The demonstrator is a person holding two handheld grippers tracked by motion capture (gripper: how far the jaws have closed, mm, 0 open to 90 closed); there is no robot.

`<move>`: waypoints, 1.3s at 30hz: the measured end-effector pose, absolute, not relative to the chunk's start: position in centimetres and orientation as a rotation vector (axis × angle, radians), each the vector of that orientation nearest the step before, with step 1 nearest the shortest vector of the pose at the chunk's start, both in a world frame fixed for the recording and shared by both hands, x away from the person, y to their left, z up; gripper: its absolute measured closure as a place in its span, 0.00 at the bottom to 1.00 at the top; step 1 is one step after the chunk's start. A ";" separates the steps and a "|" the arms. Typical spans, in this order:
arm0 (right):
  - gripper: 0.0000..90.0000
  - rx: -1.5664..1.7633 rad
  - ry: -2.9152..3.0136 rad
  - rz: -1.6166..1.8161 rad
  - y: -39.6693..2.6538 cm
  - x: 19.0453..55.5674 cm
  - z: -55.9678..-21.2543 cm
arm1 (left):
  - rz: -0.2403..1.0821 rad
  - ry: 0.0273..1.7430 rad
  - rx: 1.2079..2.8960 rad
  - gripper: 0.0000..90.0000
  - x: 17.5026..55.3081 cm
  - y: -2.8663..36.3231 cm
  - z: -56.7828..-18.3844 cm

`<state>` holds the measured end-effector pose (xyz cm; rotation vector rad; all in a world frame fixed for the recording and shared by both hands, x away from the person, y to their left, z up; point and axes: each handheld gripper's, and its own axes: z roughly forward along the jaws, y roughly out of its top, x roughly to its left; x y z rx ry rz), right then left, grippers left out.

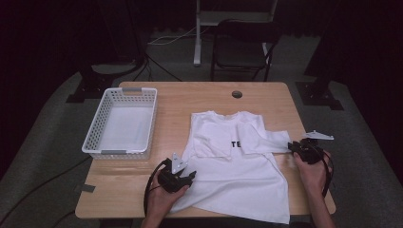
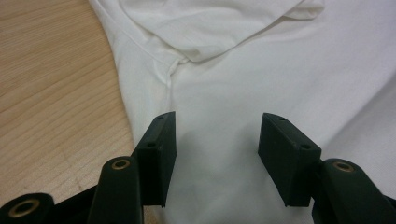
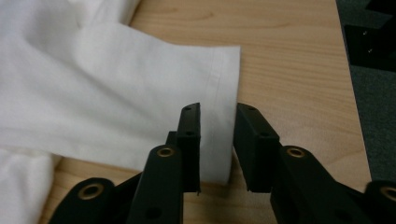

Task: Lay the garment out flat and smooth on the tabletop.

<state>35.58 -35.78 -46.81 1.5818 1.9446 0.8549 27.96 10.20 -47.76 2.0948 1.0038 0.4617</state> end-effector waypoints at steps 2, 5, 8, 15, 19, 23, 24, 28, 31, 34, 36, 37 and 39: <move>0.75 1.566 1.941 0.871 -35.5 35.6 -46.6 | 0.461 1.004 2.096 0.53 28.0 10.2 -47.8; 0.74 1.538 1.956 0.889 -34.9 35.9 -46.4 | 0.461 1.004 2.095 0.53 28.0 10.2 -47.8; 0.74 1.516 1.974 0.897 -34.1 36.3 -46.3 | 0.460 1.007 2.094 0.52 28.0 10.2 -47.8; 0.70 1.486 2.022 0.910 -32.2 37.5 -46.5 | 0.459 1.009 2.094 0.52 28.0 10.2 -47.8; 0.68 1.490 2.047 0.898 -31.5 38.1 -47.0 | 0.461 1.012 2.092 0.52 27.9 10.2 -47.8; 0.67 1.499 2.058 0.892 -31.3 38.4 -47.6 | 0.463 1.014 2.093 0.52 27.9 10.1 -47.8; 0.67 1.498 2.057 0.894 -31.3 38.4 -47.6 | 0.462 1.015 2.093 0.52 27.9 10.1 -47.8; 0.69 1.494 2.064 0.881 -31.3 38.5 -47.5 | 0.463 1.017 2.091 0.52 27.9 10.1 -47.8; 0.72 1.498 2.061 0.876 -31.3 38.5 -47.5 | 0.463 1.020 2.089 0.52 27.9 10.1 -47.8; 0.76 1.497 2.049 0.878 -31.4 38.4 -47.6 | 0.464 1.020 2.089 0.52 27.9 10.1 -47.8; 0.78 1.501 2.040 0.879 -31.5 38.4 -47.6 | 0.463 1.020 2.089 0.52 27.9 10.1 -47.8; 0.78 1.502 2.036 0.877 -31.6 38.3 -47.6 | 0.463 1.020 2.089 0.52 27.9 10.1 -47.8; 0.79 1.503 2.033 0.878 -31.7 38.3 -47.6 | 0.463 1.020 2.089 0.52 27.9 10.1 -47.8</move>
